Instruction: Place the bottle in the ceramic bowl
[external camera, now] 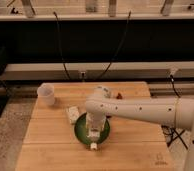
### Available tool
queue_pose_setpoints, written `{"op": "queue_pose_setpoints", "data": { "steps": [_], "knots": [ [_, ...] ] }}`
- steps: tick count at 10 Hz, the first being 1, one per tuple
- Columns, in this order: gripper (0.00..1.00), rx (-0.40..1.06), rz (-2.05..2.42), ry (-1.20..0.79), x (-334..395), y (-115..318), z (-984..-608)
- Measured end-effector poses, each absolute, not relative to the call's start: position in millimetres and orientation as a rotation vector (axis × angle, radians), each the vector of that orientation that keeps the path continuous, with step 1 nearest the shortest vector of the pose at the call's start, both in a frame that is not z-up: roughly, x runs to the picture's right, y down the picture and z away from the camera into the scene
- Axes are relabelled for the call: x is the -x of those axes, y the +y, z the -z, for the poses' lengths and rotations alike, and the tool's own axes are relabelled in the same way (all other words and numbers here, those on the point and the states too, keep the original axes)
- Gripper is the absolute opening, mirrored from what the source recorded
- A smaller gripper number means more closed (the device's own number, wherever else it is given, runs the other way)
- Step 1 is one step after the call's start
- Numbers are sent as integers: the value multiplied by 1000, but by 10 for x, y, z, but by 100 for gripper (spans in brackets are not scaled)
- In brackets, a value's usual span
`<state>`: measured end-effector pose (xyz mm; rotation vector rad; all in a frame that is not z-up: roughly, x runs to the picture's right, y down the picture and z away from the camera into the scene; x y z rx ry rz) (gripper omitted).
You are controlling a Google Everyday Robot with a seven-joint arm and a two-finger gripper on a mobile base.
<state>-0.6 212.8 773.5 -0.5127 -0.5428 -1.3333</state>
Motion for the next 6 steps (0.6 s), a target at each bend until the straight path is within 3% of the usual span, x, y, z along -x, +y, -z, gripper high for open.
{"op": "queue_pose_setpoints", "data": {
  "steps": [6],
  "knots": [
    [80,512,1309,-553,-34,2004,-7673]
  ]
}}
